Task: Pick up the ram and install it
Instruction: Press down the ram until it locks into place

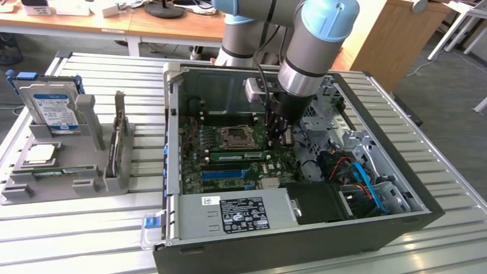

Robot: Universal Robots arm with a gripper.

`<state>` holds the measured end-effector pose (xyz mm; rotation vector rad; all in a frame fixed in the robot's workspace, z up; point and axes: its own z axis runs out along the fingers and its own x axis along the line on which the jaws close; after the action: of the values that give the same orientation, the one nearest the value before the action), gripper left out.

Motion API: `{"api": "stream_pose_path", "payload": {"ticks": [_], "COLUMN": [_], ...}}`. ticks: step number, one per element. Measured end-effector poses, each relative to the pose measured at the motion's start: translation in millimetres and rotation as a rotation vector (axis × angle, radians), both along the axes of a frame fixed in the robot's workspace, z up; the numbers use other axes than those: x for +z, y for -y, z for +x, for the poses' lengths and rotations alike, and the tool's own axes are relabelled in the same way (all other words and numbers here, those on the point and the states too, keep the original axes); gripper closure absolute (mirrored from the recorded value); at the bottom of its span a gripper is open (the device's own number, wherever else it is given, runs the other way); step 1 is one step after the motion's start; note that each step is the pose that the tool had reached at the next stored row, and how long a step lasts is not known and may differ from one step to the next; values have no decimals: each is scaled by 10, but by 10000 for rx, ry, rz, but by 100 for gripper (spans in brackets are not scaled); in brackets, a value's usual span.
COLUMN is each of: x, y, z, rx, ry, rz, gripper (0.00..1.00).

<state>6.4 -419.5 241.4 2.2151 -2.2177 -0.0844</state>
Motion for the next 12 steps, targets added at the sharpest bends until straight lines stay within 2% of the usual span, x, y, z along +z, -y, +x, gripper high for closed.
{"api": "stream_pose_path", "payload": {"ticks": [12], "x": [-63], "y": [0], "z": [0], "rx": [-1], "ry": [1], "rz": [0], "gripper": [89]}}
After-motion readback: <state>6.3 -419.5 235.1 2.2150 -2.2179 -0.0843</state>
